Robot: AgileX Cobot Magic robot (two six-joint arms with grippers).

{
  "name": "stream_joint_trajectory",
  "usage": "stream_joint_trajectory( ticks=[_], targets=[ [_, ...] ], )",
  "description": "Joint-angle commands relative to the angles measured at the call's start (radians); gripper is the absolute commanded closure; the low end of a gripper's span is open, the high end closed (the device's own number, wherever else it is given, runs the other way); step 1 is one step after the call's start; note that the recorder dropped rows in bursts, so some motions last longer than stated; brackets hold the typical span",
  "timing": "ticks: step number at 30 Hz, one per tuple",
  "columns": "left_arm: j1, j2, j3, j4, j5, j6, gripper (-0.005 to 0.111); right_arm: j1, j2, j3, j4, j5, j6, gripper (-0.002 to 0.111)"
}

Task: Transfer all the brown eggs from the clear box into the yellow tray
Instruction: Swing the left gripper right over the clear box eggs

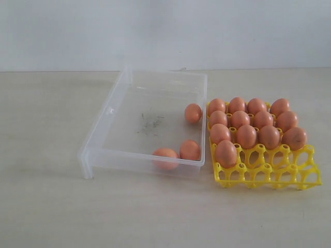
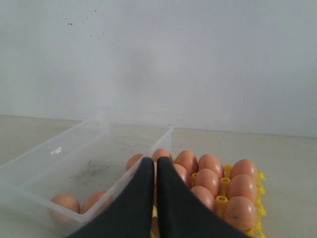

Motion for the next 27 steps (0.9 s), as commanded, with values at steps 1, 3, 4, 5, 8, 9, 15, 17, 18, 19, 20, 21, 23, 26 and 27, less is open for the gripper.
stream_joint_trajectory(
  ticks=[1,3,4,5,8,9,15,17,18,19,20,21,23,26,27],
  targets=[
    [-0.006,0.195,-0.025,-0.041,0.114,0.084,0.029,-0.003,-0.004,0.004,0.005,-0.001,0.002,0.109],
    [-0.006,0.291,-0.028,-0.041,0.171,0.141,0.029,-0.003,-0.004,0.004,0.005,-0.001,0.002,0.109],
    [-0.006,0.338,-0.028,-0.041,0.171,0.179,0.029,-0.003,-0.004,0.004,0.005,-0.001,0.002,0.109],
    [-0.006,0.384,-0.028,-0.041,0.154,0.198,0.029,-0.003,-0.004,0.004,0.005,-0.001,0.002,0.109],
    [-0.006,0.515,-0.033,-0.041,0.123,0.217,0.029,-0.003,-0.004,0.004,0.005,-0.001,0.002,0.109],
    [-0.008,0.561,-0.044,-0.041,0.129,0.242,0.03,-0.003,-0.004,0.004,0.005,-0.001,0.002,0.109],
    [-0.228,0.817,-0.339,0.555,-0.183,0.224,0.03,-0.003,-0.004,0.004,0.005,-0.001,0.002,0.109],
    [-0.34,0.895,-0.475,1.019,-0.227,0.024,0.03,-0.003,-0.004,0.004,0.005,-0.001,0.002,0.109],
    [-0.395,0.954,-0.55,1.244,-0.181,-0.092,0.03,-0.003,-0.004,0.004,0.005,-0.001,0.002,0.109],
    [-0.431,0.998,-0.595,1.349,-0.139,-0.124,0.03,-0.003,-0.004,0.004,0.005,-0.001,0.002,0.109],
    [-0.464,1.042,-0.624,1.421,-0.117,-0.118,0.03,-0.003,-0.004,0.004,0.005,-0.001,0.002,0.109],
    [-0.498,1.09,-0.648,1.485,-0.132,-0.073,0.03,-0.003,-0.004,0.004,0.005,-0.001,0.002,0.109],
    [-0.548,1.157,-0.689,1.599,-0.259,-0.02,0.03,-0.003,-0.004,0.004,0.005,-0.001,0.002,0.109],
    [-0.56,1.234,-0.734,1.683,-0.468,-0.064,0.03,-0.003,-0.004,0.004,0.005,-0.001,0.002,0.109],
    [-0.56,1.259,-0.754,1.693,-0.49,-0.076,0.03,-0.003,-0.004,0.004,0.005,-0.001,0.002,0.109]
  ],
)
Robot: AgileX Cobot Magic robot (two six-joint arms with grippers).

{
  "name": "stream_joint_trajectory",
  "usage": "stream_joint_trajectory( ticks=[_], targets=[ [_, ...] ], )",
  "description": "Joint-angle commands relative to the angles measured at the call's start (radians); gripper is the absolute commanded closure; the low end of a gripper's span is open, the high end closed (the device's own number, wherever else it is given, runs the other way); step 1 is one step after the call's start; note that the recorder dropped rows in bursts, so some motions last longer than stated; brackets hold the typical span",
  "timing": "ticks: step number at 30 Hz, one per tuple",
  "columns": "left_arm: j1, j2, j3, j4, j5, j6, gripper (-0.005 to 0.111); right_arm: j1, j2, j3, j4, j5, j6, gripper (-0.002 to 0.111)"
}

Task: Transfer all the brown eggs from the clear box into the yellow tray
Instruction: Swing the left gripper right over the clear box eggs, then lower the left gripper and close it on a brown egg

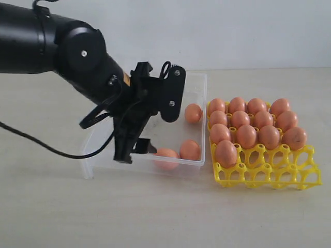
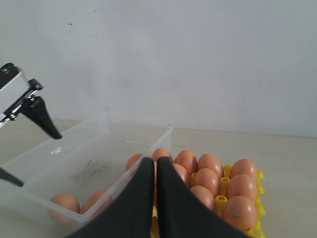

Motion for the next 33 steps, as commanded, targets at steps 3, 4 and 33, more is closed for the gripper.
stream_joint_trajectory(
  ticks=[3,4,33],
  targets=[
    [-0.008,0.116,-0.102,0.068,-0.127,-0.065,0.03,-0.003,-0.004,0.004,0.005,0.001,0.0,0.109],
    [-0.008,0.132,-0.115,0.068,-0.124,-0.073,0.03,-0.003,-0.004,0.004,0.005,0.001,0.0,0.109],
    [-0.058,0.266,-0.183,-0.019,0.248,-0.236,0.03,-0.003,-0.004,0.004,0.005,0.001,0.0,0.109]
  ],
)
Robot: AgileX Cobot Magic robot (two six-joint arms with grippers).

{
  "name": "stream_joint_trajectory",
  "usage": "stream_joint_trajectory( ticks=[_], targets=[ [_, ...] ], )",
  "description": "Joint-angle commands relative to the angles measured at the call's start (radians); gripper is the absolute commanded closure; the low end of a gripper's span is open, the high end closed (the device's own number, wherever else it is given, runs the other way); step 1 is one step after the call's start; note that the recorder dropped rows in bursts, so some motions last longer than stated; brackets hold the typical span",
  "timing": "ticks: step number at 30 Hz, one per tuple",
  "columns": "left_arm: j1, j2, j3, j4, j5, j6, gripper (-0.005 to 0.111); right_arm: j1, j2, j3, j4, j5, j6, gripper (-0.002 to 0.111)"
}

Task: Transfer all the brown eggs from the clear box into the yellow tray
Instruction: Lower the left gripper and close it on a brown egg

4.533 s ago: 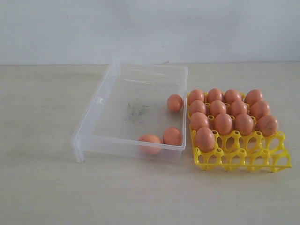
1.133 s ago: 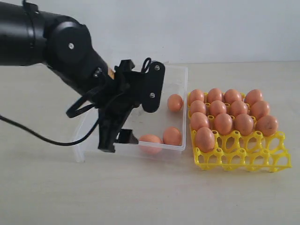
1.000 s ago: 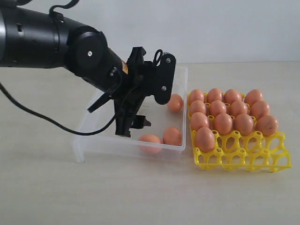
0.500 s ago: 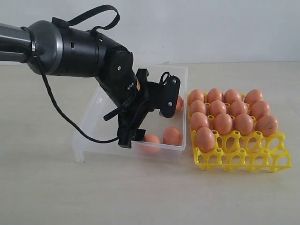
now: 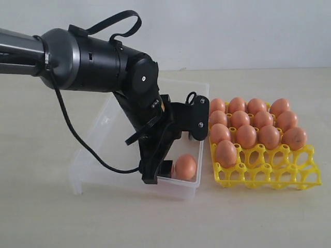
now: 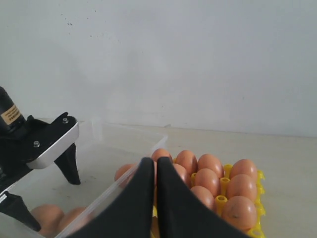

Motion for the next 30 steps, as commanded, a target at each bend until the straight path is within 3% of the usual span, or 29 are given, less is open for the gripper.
stream_joint_trajectory(
  ticks=[1,7,11,15,23,30],
  targets=[
    [-0.007,0.025,-0.006,-0.014,0.078,-0.094,0.03,-0.003,-0.004,0.004,0.005,0.001,0.0,0.109],
    [-0.007,0.027,-0.006,-0.053,0.051,-0.147,0.03,-0.003,-0.004,0.004,0.005,0.001,0.0,0.109],
    [-0.007,0.027,-0.006,-0.034,0.12,-0.205,0.03,-0.003,-0.004,0.004,0.005,0.001,0.0,0.109],
    [-0.007,0.027,-0.006,0.031,0.19,-0.311,0.03,-0.003,-0.004,0.004,0.005,0.001,0.0,0.109],
    [-0.007,0.027,-0.006,0.027,0.178,-0.55,0.03,-0.003,-0.004,0.004,0.005,0.001,0.0,0.109],
    [-0.007,0.027,-0.006,0.027,0.235,-0.657,0.03,-0.003,-0.004,0.004,0.005,0.001,0.0,0.109]
  ],
)
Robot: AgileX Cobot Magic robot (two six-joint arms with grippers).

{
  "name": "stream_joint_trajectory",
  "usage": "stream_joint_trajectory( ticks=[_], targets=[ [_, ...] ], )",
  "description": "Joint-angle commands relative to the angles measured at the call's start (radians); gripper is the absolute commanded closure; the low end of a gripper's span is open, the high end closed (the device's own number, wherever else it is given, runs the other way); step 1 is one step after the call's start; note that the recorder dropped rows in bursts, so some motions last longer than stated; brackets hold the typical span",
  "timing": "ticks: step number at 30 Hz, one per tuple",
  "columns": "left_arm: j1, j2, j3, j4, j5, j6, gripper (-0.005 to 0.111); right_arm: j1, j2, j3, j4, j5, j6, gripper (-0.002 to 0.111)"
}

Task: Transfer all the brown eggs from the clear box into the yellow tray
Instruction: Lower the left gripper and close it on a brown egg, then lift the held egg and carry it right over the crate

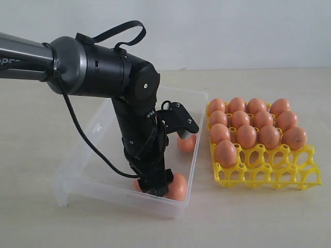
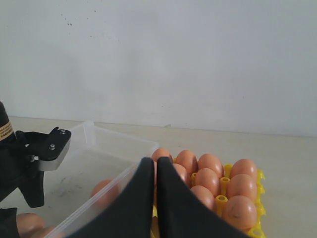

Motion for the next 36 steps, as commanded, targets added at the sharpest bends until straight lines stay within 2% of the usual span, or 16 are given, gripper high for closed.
stream_joint_trajectory(
  ticks=[1,7,16,18,19,24,28,29,30,31,32,33,34,35,36],
  targets=[
    [-0.007,-0.001,-0.004,-0.002,0.038,-0.122,0.03,-0.003,-0.004,0.004,0.005,0.001,-0.001,0.109],
    [-0.007,0.003,-0.004,-0.023,0.021,-0.254,0.03,-0.003,-0.004,0.004,0.005,0.001,-0.001,0.109],
    [-0.007,0.057,-0.004,-0.082,-0.006,-0.277,0.031,-0.003,-0.004,0.004,0.005,0.001,-0.001,0.109],
    [-0.007,0.062,-0.004,-0.082,-0.022,-0.322,0.038,-0.003,-0.004,0.004,0.005,0.001,-0.001,0.109],
    [-0.007,0.066,-0.004,-0.082,-0.024,-0.35,0.045,-0.003,-0.004,0.004,0.005,0.001,-0.001,0.109],
    [-0.007,0.068,-0.004,-0.073,-0.024,-0.384,0.1,-0.003,-0.004,0.004,0.005,0.001,-0.001,0.109],
    [-0.007,0.056,-0.001,0.007,-0.095,-0.474,0.103,-0.003,-0.004,0.004,0.005,0.001,-0.001,0.109],
    [-0.007,0.044,0.005,0.032,-0.149,-0.507,0.103,-0.003,-0.004,0.004,0.005,0.001,-0.001,0.109],
    [-0.007,0.004,0.038,0.065,-0.323,-0.577,0.103,-0.003,-0.004,0.004,0.005,0.001,-0.001,0.109],
    [-0.007,-0.021,0.06,0.065,-0.411,-0.598,0.103,-0.003,-0.004,0.004,0.005,0.001,-0.001,0.109],
    [-0.008,-0.073,0.134,0.062,-0.653,-0.628,0.103,-0.003,-0.004,0.004,0.005,0.001,-0.001,0.109],
    [-0.008,-0.091,0.169,0.062,-0.776,-0.64,0.103,-0.003,-0.004,0.004,0.005,0.001,-0.001,0.109],
    [-0.008,-0.123,0.27,0.062,-1.039,-0.663,0.103,-0.003,-0.004,0.004,0.005,0.001,-0.001,0.109],
    [-0.008,-0.128,0.313,0.059,-1.147,-0.663,0.103,-0.003,-0.004,0.004,0.005,0.001,-0.001,0.109],
    [-0.008,-0.126,0.415,0.054,-1.404,-0.663,0.103,-0.003,-0.004,0.004,0.005,0.001,-0.001,0.109]
  ],
)
